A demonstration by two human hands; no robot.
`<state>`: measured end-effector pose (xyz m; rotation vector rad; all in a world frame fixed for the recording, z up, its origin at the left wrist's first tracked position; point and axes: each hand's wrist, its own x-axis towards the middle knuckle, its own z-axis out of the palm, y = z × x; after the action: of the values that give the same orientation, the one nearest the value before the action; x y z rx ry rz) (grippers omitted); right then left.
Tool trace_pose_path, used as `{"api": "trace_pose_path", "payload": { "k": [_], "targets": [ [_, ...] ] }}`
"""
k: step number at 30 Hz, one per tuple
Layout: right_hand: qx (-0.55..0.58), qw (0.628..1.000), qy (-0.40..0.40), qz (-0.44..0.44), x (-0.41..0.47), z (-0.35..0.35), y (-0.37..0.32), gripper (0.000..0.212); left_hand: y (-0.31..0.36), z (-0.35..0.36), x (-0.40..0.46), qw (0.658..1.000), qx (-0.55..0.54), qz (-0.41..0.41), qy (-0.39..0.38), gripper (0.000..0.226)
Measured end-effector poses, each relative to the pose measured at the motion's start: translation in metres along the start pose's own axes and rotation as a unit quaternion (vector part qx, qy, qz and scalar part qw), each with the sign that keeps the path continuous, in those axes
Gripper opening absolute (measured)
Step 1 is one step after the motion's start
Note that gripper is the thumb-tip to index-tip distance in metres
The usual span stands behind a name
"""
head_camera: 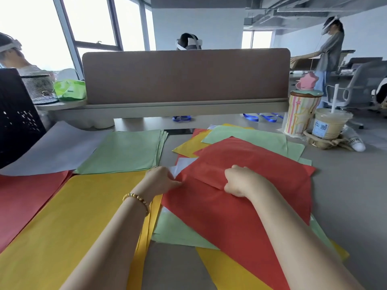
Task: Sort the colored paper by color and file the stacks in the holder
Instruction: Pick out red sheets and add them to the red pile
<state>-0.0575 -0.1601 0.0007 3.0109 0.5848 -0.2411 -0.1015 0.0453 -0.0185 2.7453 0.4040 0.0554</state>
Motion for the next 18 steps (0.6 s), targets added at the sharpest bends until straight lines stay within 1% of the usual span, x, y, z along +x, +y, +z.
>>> {"api": "trace_pose_path", "payload": {
  "k": [2,3,4,6,7,8,11,13,14,15,16,18],
  "targets": [
    [-0.010,0.999,0.034,0.009,0.006,0.003,0.005,0.033,0.002,0.001,-0.001,0.998,-0.058,0.000,0.032,0.030],
    [0.001,0.999,0.043,0.008,0.006,0.003,0.009,0.031,0.003,0.001,-0.001,0.995,-0.083,0.002,0.051,0.025],
    [0.026,0.999,0.041,0.002,0.006,0.002,0.014,0.036,0.005,0.002,-0.001,0.992,-0.105,0.005,0.070,0.021],
    [0.082,0.997,0.000,-0.006,0.003,0.000,0.021,0.062,0.012,0.002,-0.001,0.984,-0.148,0.008,0.103,0.017],
    [0.092,0.995,-0.020,-0.010,0.001,0.000,0.023,0.070,0.015,0.001,0.000,0.980,-0.162,0.006,0.116,0.015],
    [0.083,0.996,-0.030,-0.016,0.000,0.000,0.022,0.072,0.018,0.000,0.003,0.978,-0.168,0.001,0.125,0.013],
    [0.050,0.998,-0.031,-0.015,0.001,0.002,0.015,0.064,0.026,-0.005,0.011,0.974,-0.179,-0.018,0.136,0.008],
    [0.039,0.999,-0.014,-0.017,0.001,0.002,0.009,0.049,0.026,-0.005,0.014,0.964,-0.218,-0.045,0.144,0.013],
    [0.024,1.000,0.003,-0.020,-0.001,0.002,0.007,0.039,0.024,-0.004,0.013,0.955,-0.257,-0.066,0.134,0.019],
    [0.006,1.000,0.024,-0.019,-0.003,0.002,0.006,0.032,0.022,-0.006,0.008,0.942,-0.308,-0.087,0.099,0.024],
    [-0.007,0.999,0.050,-0.013,-0.005,0.002,0.005,0.030,0.020,-0.008,0.003,0.927,-0.358,-0.102,0.034,0.029],
    [-0.014,0.995,0.101,-0.001,-0.006,0.004,0.008,0.033,0.013,-0.018,-0.008,0.891,-0.431,-0.100,-0.107,0.038]
  ]
}}
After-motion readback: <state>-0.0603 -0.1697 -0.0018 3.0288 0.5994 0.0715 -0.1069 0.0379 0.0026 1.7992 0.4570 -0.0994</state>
